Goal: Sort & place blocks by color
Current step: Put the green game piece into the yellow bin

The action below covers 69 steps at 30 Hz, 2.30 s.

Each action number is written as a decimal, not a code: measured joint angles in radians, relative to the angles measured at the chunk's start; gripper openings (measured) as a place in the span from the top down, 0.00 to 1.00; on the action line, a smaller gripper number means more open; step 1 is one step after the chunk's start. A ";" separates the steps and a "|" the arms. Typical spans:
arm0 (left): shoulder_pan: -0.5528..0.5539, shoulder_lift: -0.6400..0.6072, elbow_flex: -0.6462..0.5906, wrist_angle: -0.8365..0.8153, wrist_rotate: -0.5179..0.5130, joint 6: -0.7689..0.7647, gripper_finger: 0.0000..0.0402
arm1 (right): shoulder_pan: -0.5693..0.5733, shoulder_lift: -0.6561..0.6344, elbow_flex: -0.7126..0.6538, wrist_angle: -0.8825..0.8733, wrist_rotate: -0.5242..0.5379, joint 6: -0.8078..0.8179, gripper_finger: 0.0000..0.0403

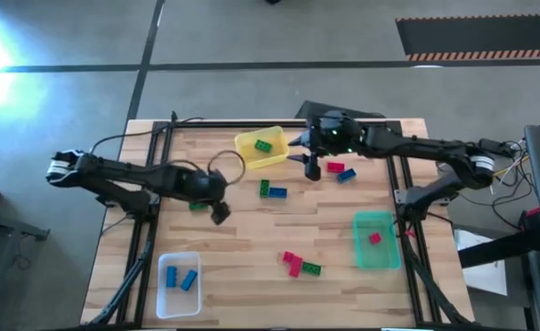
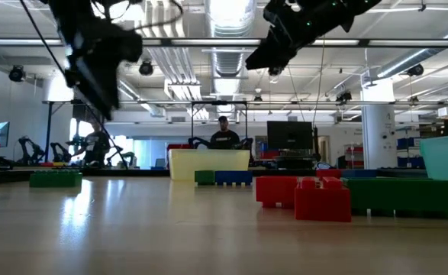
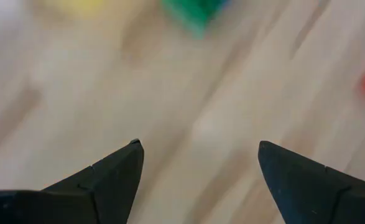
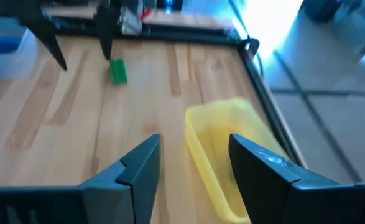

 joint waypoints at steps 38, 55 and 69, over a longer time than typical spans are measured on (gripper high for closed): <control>0.099 0.202 -0.261 0.084 -0.119 0.401 0.32 | 0.008 -0.089 -0.319 0.184 -0.008 0.085 0.56; 0.119 0.085 -0.137 0.233 -0.117 0.303 0.69 | 0.032 -0.090 -0.551 0.599 0.000 0.077 0.56; 0.103 0.029 -0.228 1.493 -0.103 0.595 0.69 | 0.037 -0.074 -0.607 0.917 -0.108 0.150 0.56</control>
